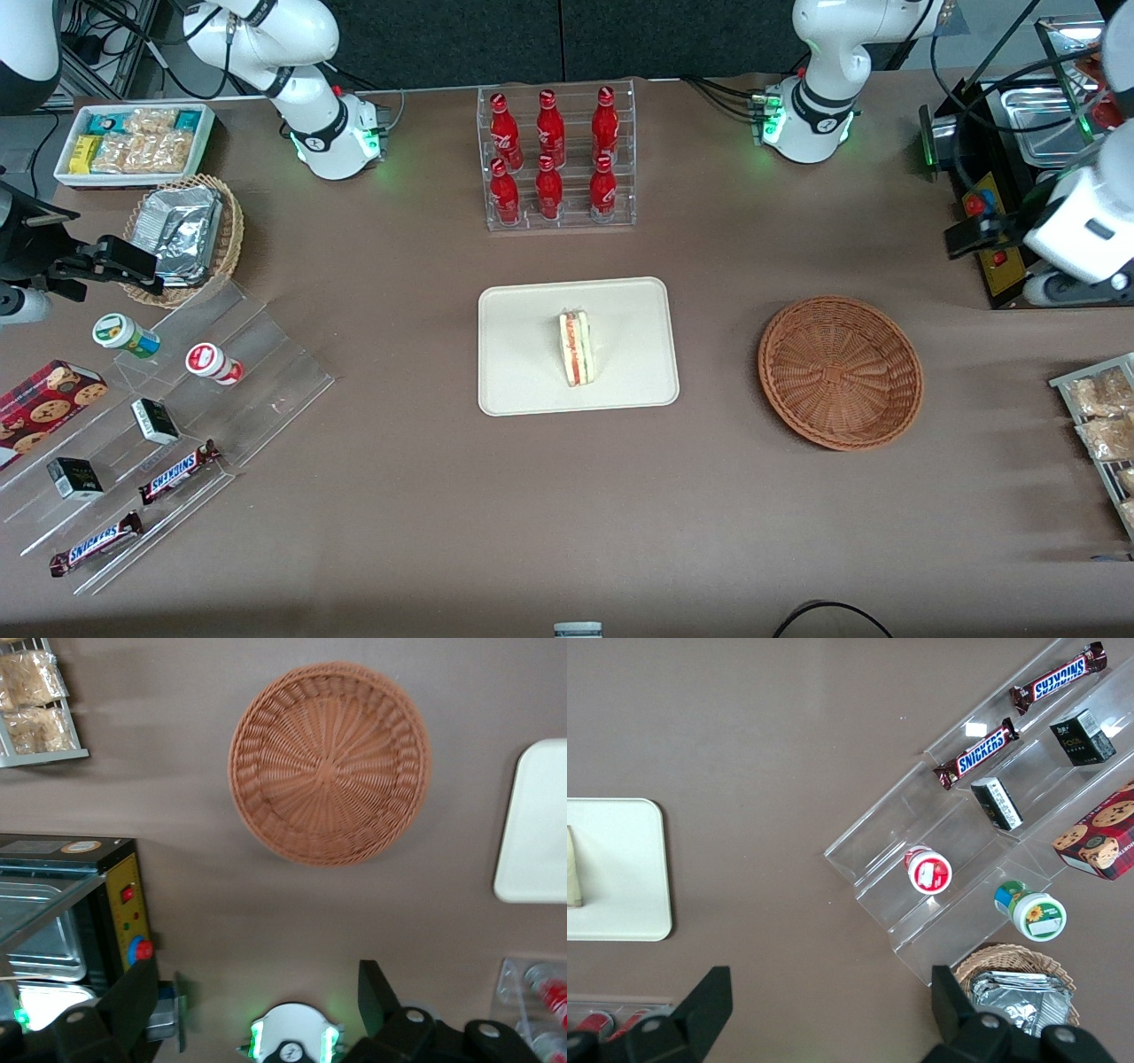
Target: Place sandwich from basket to tray
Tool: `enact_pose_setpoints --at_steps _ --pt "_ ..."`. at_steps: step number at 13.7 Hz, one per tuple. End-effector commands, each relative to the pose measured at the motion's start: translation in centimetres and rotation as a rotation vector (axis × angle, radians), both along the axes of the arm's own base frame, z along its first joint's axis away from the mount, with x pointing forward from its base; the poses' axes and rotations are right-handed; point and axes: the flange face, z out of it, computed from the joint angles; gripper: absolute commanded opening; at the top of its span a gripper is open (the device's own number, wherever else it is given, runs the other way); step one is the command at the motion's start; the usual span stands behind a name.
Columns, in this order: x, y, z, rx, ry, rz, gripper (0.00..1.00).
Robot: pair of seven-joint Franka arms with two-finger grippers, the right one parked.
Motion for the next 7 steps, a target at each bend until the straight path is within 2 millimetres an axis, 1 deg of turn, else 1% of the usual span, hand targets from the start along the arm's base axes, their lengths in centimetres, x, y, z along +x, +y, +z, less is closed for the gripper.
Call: enact_pose_setpoints --at_steps 1,2,3,5,7 --pt "-2.9 1.2 1.1 -0.045 0.002 -0.028 1.0" --pt "-2.9 0.5 1.2 -0.044 0.001 -0.038 1.0" --pt "-2.9 0.2 1.3 -0.04 0.0 -0.032 1.0" --pt "-2.6 0.1 1.4 -0.038 -0.004 -0.041 1.0" --pt "-2.6 0.3 2.3 -0.044 -0.017 -0.046 1.0"
